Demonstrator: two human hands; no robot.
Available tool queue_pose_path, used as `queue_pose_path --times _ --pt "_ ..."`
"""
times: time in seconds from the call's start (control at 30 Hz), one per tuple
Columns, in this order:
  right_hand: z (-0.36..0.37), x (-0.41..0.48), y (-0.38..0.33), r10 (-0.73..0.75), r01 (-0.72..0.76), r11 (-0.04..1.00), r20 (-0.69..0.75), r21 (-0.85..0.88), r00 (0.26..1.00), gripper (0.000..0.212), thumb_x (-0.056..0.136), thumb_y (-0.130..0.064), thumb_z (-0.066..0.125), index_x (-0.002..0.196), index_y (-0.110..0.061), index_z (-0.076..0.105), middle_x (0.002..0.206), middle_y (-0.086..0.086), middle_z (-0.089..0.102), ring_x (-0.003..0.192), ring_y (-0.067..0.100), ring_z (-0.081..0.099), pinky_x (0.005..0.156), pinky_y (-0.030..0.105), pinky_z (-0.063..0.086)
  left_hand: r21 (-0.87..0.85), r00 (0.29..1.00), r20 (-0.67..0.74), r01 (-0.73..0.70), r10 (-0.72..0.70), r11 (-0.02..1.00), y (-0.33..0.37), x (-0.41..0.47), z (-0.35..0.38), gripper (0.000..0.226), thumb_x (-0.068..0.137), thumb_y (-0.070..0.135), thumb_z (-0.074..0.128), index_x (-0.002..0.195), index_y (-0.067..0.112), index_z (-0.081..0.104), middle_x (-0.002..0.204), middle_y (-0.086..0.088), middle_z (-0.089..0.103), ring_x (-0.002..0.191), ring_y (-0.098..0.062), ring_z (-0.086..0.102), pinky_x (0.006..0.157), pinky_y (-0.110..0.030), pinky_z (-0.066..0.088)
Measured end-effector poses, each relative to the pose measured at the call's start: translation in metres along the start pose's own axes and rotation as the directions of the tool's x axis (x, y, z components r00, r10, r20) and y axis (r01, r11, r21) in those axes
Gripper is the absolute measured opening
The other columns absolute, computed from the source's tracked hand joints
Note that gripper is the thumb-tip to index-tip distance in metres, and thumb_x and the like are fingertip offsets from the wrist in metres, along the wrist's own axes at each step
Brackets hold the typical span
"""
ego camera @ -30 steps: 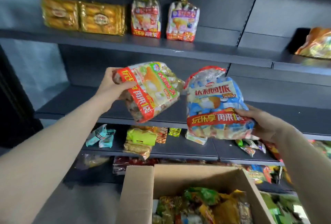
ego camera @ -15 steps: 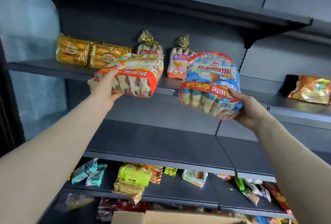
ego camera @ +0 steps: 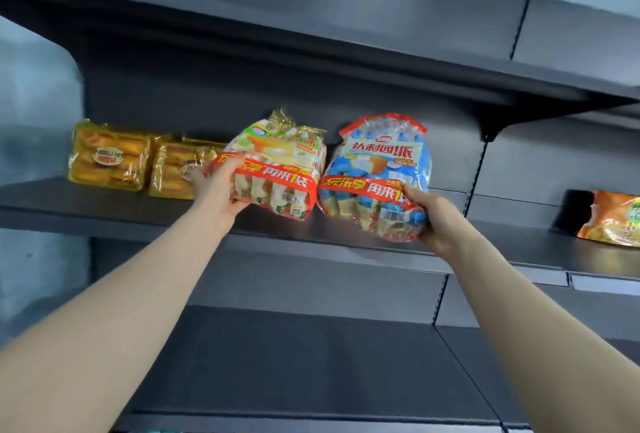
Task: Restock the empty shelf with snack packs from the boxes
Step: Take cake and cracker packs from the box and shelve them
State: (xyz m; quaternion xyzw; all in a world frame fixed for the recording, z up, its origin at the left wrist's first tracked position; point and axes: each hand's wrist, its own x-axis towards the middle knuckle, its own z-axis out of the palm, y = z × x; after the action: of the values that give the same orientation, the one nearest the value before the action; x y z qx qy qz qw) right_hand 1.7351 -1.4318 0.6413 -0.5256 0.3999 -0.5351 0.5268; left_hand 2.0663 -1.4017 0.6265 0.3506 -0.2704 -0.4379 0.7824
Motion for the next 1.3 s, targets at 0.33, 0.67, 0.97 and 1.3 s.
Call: queue_pose_path --times 0.33,0.67,0.97,1.3 --pt "0.018 0.082 0.034 -0.003 -0.007 0.998 -0.153 -0.065 0.988 0.056 0.085 -0.027 0.076 0.133 -0.012 0.051 0.111 0.010 0.074 0.094 0.028 0.074 0.070 0.040 0.060 0.478 0.966 0.207 0.039 -0.156 0.877 -0.023 0.124 -0.021 0.070 0.079 0.002 0.075 0.131 0.034 0.041 0.121 -0.001 0.060 0.110 -0.022 0.058 0.101 -0.047 0.044" --pt "0.048 0.109 0.026 -0.238 0.226 0.971 -0.379 -0.075 0.894 0.043 0.092 -0.020 0.071 0.124 -0.020 0.043 0.103 0.000 0.068 0.070 0.013 0.073 0.051 0.032 0.059 0.694 0.913 0.333 -0.068 -0.236 0.717 -0.025 0.159 -0.015 0.073 0.065 0.006 0.088 0.128 0.018 0.054 0.117 -0.004 0.070 0.107 -0.020 0.066 0.091 -0.038 0.053" --pt "0.041 0.127 0.022 -0.304 0.275 0.953 -0.357 -0.130 0.884 0.048 0.090 -0.018 0.072 0.126 -0.026 0.042 0.109 0.000 0.068 0.074 0.013 0.074 0.053 0.029 0.058 0.732 0.971 0.238 -0.187 0.012 0.655 -0.064 0.205 0.030 0.082 0.073 0.014 0.086 0.137 0.020 0.035 0.127 -0.004 0.056 0.116 -0.026 0.057 0.093 -0.047 0.053" --pt "0.015 0.130 0.044 -0.241 0.218 0.970 -0.275 -0.109 0.931 0.051 0.088 -0.017 0.074 0.131 -0.020 0.046 0.112 0.006 0.072 0.085 0.024 0.075 0.061 0.035 0.060 0.860 0.983 0.135 -0.053 -0.125 0.508 -0.081 0.223 0.028 0.097 0.075 0.026 0.086 0.145 0.010 0.021 0.134 -0.014 0.052 0.122 -0.032 0.054 0.098 -0.046 0.048"
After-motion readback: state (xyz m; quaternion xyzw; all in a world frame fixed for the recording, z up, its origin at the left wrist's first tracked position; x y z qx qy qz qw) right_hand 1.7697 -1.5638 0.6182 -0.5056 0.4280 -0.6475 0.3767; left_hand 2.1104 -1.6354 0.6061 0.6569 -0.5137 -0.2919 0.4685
